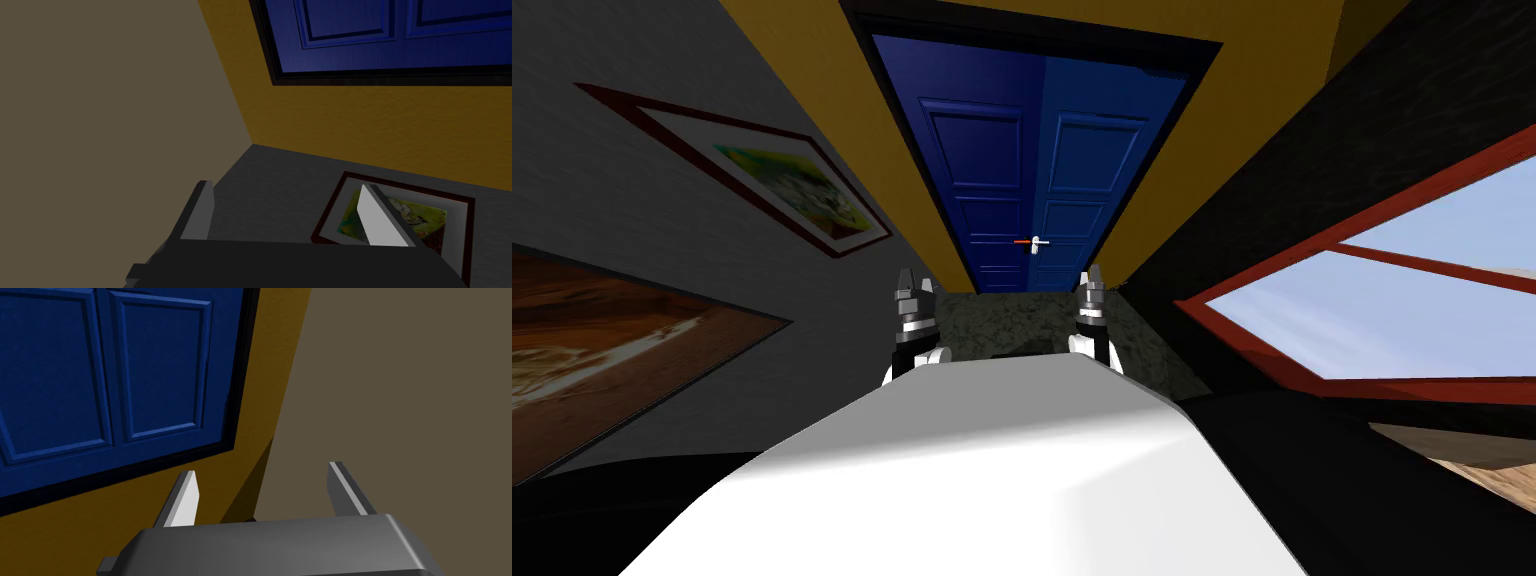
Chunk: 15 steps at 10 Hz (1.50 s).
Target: Pull the door open
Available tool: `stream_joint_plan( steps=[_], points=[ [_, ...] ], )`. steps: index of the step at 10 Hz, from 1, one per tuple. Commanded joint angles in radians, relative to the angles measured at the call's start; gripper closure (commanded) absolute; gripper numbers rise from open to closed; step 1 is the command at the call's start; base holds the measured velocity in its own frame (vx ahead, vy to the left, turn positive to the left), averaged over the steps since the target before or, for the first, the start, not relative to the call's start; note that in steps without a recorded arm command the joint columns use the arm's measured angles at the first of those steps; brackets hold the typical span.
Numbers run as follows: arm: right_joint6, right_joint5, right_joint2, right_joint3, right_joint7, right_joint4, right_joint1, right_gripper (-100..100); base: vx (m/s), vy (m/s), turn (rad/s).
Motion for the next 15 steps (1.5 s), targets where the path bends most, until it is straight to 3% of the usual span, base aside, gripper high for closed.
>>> stream_joint_plan(
  steps=[1,3,11,15],
  points=[
    [-0.002,0.000,-0.011,-0.019,-0.019,0.025,0.003,-100,0.113,0.012,0.149],
    [-0.003,0.000,-0.018,-0.034,-0.033,0.044,0.005,-100,0.175,0.011,0.100],
    [-0.015,0.000,-0.064,-0.144,-0.140,0.190,0.020,-100,0.162,-0.003,0.143],
    [-0.023,0.000,-0.090,-0.223,-0.216,0.293,0.030,-100,0.162,-0.004,0.201]
  ],
)
